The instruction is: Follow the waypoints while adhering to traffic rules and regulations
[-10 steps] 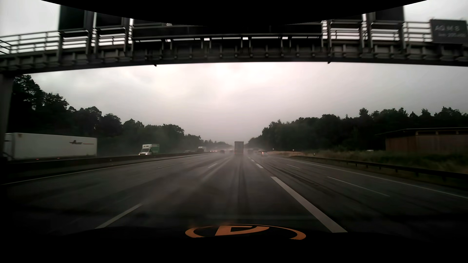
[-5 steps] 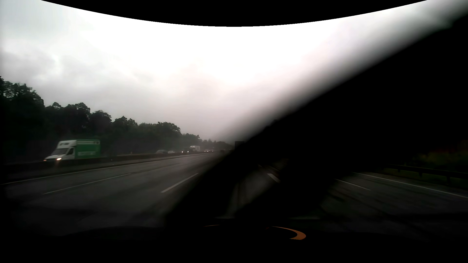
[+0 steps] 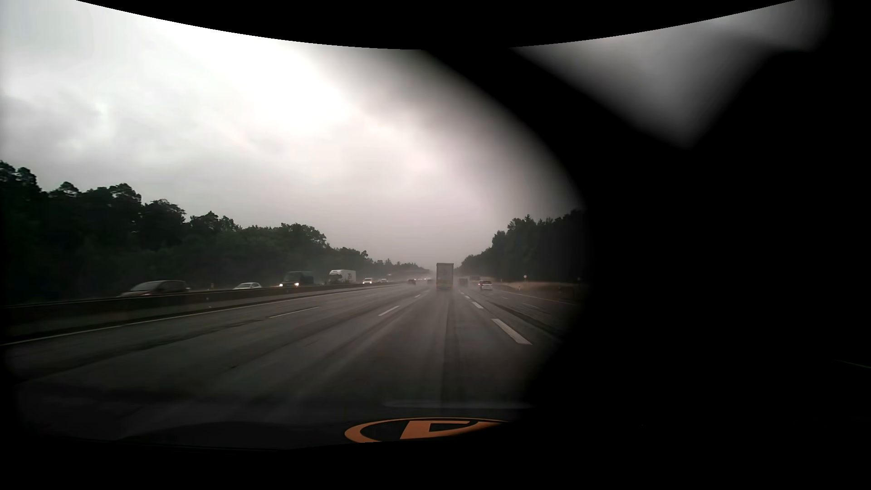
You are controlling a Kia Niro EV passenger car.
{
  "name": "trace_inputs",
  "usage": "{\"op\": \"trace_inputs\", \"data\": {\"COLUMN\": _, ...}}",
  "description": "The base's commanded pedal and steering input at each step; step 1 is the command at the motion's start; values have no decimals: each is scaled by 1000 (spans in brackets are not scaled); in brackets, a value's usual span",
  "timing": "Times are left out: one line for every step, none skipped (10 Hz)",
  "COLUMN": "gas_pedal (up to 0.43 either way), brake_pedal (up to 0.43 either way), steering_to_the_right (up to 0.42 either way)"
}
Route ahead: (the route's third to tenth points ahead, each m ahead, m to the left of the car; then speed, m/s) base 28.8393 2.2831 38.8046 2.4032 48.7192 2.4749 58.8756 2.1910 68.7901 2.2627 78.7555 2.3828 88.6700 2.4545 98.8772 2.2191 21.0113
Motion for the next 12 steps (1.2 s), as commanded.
{"op": "trace_inputs", "data": {"gas_pedal": 138, "brake_pedal": 0, "steering_to_the_right": 0}}
{"op": "trace_inputs", "data": {"gas_pedal": 138, "brake_pedal": 0, "steering_to_the_right": 0}}
{"op": "trace_inputs", "data": {"gas_pedal": 138, "brake_pedal": 0, "steering_to_the_right": 0}}
{"op": "trace_inputs", "data": {"gas_pedal": 138, "brake_pedal": 0, "steering_to_the_right": -1}}
{"op": "trace_inputs", "data": {"gas_pedal": 138, "brake_pedal": 0, "steering_to_the_right": -1}}
{"op": "trace_inputs", "data": {"gas_pedal": 138, "brake_pedal": 0, "steering_to_the_right": -1}}
{"op": "trace_inputs", "data": {"gas_pedal": 138, "brake_pedal": 0, "steering_to_the_right": -1}}
{"op": "trace_inputs", "data": {"gas_pedal": 138, "brake_pedal": 0, "steering_to_the_right": -1}}
{"op": "trace_inputs", "data": {"gas_pedal": 138, "brake_pedal": 0, "steering_to_the_right": -1}}
{"op": "trace_inputs", "data": {"gas_pedal": 138, "brake_pedal": 0, "steering_to_the_right": -1}}
{"op": "trace_inputs", "data": {"gas_pedal": 138, "brake_pedal": 0, "steering_to_the_right": -1}}
{"op": "trace_inputs", "data": {"gas_pedal": 138, "brake_pedal": 0, "steering_to_the_right": -1}}
